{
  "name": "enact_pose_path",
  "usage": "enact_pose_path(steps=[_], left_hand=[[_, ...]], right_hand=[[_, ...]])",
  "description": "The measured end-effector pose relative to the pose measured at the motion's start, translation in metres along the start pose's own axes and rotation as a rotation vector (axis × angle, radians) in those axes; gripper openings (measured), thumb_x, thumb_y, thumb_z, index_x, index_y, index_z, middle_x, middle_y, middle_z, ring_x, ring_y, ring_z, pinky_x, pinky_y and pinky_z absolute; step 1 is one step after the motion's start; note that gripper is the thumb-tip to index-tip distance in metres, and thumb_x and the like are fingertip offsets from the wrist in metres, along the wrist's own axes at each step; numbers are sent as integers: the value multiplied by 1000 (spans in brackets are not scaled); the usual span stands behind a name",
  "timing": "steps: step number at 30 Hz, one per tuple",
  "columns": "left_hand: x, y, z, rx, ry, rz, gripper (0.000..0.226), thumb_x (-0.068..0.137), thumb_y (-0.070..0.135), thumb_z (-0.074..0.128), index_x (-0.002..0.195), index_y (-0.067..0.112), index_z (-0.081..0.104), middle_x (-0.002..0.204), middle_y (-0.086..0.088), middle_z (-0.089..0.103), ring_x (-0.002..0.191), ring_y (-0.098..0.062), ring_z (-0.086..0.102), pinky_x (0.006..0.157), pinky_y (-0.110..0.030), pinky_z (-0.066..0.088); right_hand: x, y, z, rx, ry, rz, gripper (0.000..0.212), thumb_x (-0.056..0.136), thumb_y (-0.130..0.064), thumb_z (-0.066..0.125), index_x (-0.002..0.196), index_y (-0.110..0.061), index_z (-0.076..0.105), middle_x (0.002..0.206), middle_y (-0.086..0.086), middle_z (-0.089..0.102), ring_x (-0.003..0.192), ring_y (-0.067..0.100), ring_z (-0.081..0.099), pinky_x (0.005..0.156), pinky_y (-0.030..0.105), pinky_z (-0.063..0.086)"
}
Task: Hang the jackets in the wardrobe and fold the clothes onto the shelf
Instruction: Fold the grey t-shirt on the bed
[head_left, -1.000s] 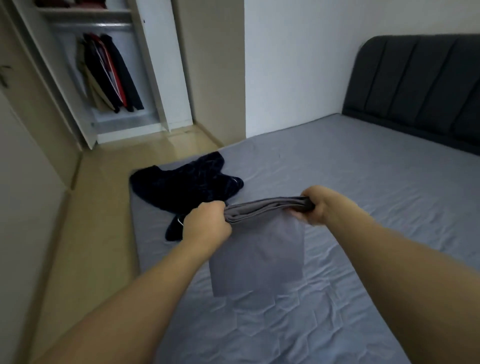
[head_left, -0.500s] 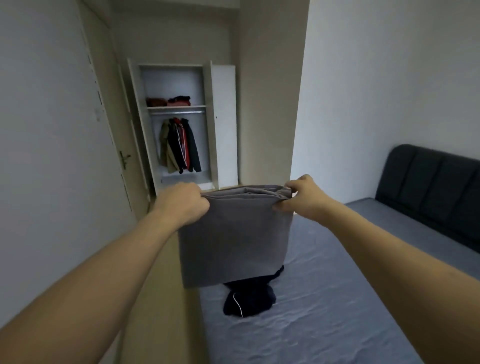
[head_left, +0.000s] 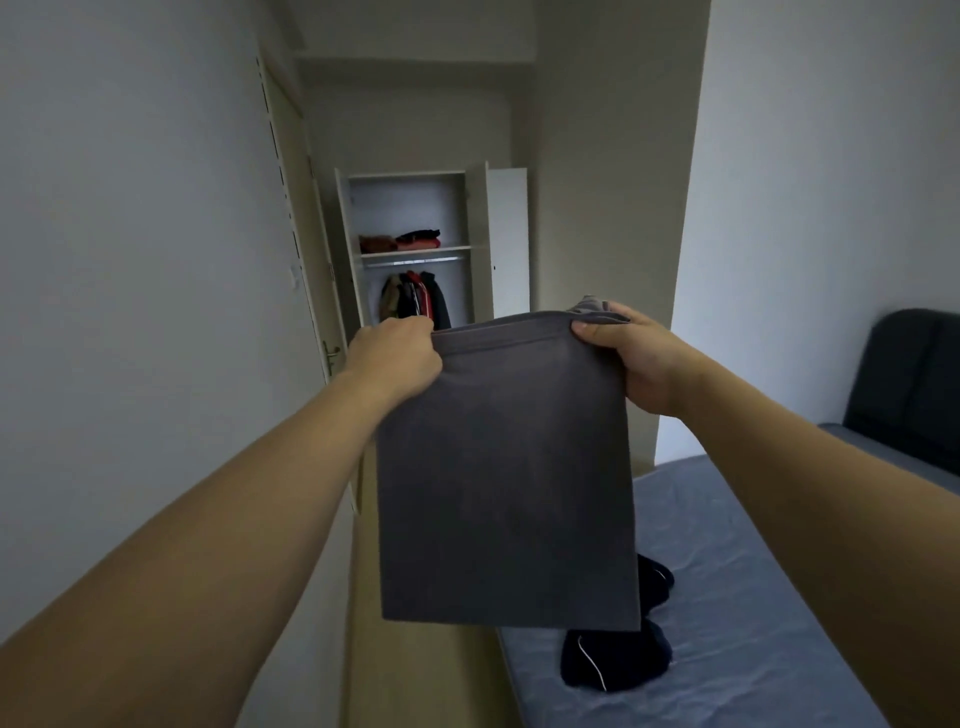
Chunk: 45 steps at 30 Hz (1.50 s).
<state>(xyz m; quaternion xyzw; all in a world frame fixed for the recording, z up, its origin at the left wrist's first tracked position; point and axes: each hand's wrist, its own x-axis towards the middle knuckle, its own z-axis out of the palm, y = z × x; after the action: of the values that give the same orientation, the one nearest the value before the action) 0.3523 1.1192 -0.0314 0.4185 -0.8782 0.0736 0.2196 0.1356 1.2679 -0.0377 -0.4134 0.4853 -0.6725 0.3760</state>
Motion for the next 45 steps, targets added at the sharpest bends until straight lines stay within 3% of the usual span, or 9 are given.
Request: enact_pose_path(steps=[8, 12, 18, 22, 26, 33, 36, 40, 45], left_hand=[[99, -78, 57, 13, 233, 82, 45, 96, 57, 27, 80, 23, 51, 68, 5, 54, 61, -15, 52, 53, -30, 35], [183, -119, 100, 51, 307, 184, 31, 101, 45, 32, 85, 24, 48, 72, 5, 56, 67, -19, 56, 61, -34, 44], [332, -186, 149, 207, 388, 234, 33, 104, 34, 34, 84, 15, 52, 74, -6, 59, 68, -28, 55, 59, -34, 34], [421, -242, 186, 296, 422, 249, 30, 104, 26, 40, 79, 12, 51, 72, -10, 59, 62, -22, 43, 59, -33, 27], [528, -323, 247, 380, 433, 230, 32, 104, 26, 40, 87, 5, 58, 80, -15, 65, 71, -31, 57, 63, -34, 26], [707, -436, 335, 334, 413, 283, 40, 105, 35, 30, 95, 8, 58, 82, -11, 67, 68, -31, 62, 53, -32, 36], [791, -462, 355, 310, 445, 295, 37, 99, 38, 40, 82, 12, 60, 65, -8, 64, 55, -30, 59, 49, -26, 28], [889, -496, 398, 273, 411, 356, 29, 83, 46, 28, 79, 21, 43, 58, 3, 46, 50, -15, 35, 49, -23, 12], [1019, -552, 484, 347, 395, 398, 42, 78, 37, 32, 87, 9, 62, 64, -7, 63, 51, -26, 54, 51, -24, 24]], right_hand=[[144, 56, 41, 187, 156, -87, 16, 94, -8, 58, 109, -9, 62, 93, 8, 70, 81, 20, 68, 68, 28, 57], [250, 88, 50, 186, 217, -125, 12, 93, -16, 63, 102, -10, 67, 87, 4, 74, 79, 16, 70, 66, 26, 56], [427, 114, 69, 119, 280, -136, 21, 95, -30, 60, 105, -13, 66, 94, 3, 72, 84, 15, 68, 68, 25, 53], [552, 137, 95, 35, 324, -184, 28, 95, -36, 58, 112, -15, 64, 103, 3, 69, 95, 18, 64, 75, 28, 51], [694, 183, 133, -6, 378, -257, 12, 95, -35, 59, 92, -25, 63, 99, -2, 67, 96, 16, 61, 92, 34, 49], [893, 225, 172, -82, 472, -217, 15, 95, -36, 57, 86, -24, 57, 90, -5, 62, 85, 11, 56, 83, 30, 43], [983, 232, 176, -102, 565, -202, 15, 97, -34, 54, 95, -20, 56, 94, -1, 59, 89, 17, 55, 85, 31, 41], [1099, 260, 169, -173, 606, -174, 24, 97, -36, 50, 98, -12, 56, 98, 5, 60, 91, 22, 55, 83, 33, 41], [1254, 311, 159, -287, 543, -227, 20, 99, -30, 48, 101, -13, 56, 91, 0, 56, 89, 19, 53, 82, 28, 37]])
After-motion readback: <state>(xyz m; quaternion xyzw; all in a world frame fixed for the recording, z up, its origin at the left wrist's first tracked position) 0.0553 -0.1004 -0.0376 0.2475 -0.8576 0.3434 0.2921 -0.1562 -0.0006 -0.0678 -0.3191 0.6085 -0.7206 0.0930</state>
